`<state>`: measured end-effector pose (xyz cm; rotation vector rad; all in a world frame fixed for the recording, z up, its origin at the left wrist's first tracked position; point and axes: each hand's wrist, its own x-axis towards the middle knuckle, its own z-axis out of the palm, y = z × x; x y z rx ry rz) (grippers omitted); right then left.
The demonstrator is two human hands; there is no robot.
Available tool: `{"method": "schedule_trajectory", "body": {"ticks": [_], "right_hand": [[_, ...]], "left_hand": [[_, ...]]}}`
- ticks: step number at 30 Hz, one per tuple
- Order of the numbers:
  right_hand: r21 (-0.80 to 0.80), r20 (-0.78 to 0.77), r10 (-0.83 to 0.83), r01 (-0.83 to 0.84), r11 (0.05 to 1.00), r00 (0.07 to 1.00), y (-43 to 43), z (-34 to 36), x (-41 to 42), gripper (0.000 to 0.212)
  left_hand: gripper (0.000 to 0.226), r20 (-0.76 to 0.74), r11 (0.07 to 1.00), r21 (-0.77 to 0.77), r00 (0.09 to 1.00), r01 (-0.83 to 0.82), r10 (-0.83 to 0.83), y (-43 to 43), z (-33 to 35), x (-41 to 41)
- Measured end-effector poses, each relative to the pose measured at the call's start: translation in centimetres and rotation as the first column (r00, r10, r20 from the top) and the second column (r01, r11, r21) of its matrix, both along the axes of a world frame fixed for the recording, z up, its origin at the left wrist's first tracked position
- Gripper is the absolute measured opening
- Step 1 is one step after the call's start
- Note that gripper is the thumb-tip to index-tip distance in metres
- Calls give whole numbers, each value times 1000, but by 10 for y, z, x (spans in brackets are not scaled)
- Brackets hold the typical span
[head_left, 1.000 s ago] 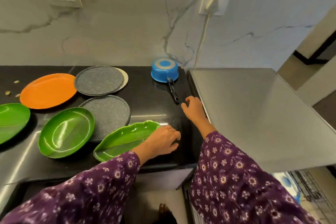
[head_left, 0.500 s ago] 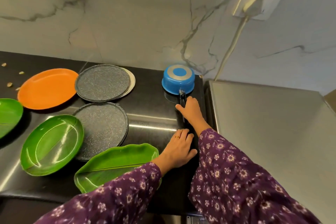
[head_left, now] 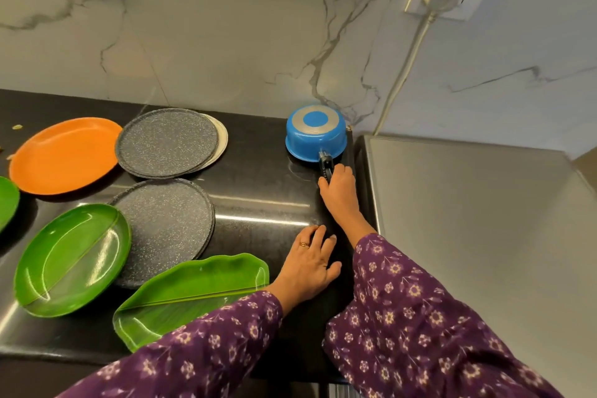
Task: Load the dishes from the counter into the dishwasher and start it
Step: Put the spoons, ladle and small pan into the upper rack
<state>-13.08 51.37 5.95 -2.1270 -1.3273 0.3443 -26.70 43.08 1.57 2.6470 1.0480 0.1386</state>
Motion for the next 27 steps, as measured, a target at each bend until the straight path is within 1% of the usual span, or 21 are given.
{"method": "schedule_trajectory", "body": {"ticks": [4, 8, 11, 15, 17, 18, 20, 25, 27], "right_hand": [[83, 2, -50, 50, 995, 999, -31, 12, 16, 28], [134, -18, -135, 136, 982, 991, -79, 30, 30, 26], [181, -37, -213, 216, 960, 976, -134, 45, 37, 21], [248, -34, -340, 338, 908, 940, -222, 60, 33, 17], [284, -44, -424, 419, 863, 904, -270, 65, 24, 17], [291, -48, -461, 454, 842, 886, -295, 65, 19, 17], [276, -44, -527, 517, 810, 849, -342, 61, 10, 19], [206, -39, -661, 654, 728, 749, -460, 40, -14, 16], [187, -22, -709, 700, 690, 705, -503, 30, -22, 14]], "left_hand": [[81, -50, 1000, 8, 998, 27, -27, -2, 8, 0], [76, -133, 996, 68, 990, 59, -49, 3, 9, 0], [87, -163, 989, 112, 984, 96, -77, 2, 22, -2], [72, -178, 983, 127, 978, 135, -111, -20, 41, -14], [70, -138, 977, 109, 977, 181, -165, -46, 45, -22], [65, -121, 972, 103, 972, 212, -199, -61, 44, -27], [59, -102, 955, 100, 958, 280, -270, -91, 41, -36], [61, -96, 871, 96, 875, 482, -474, -162, 40, -41], [62, -101, 818, 123, 827, 562, -553, -185, 40, -35]]}}
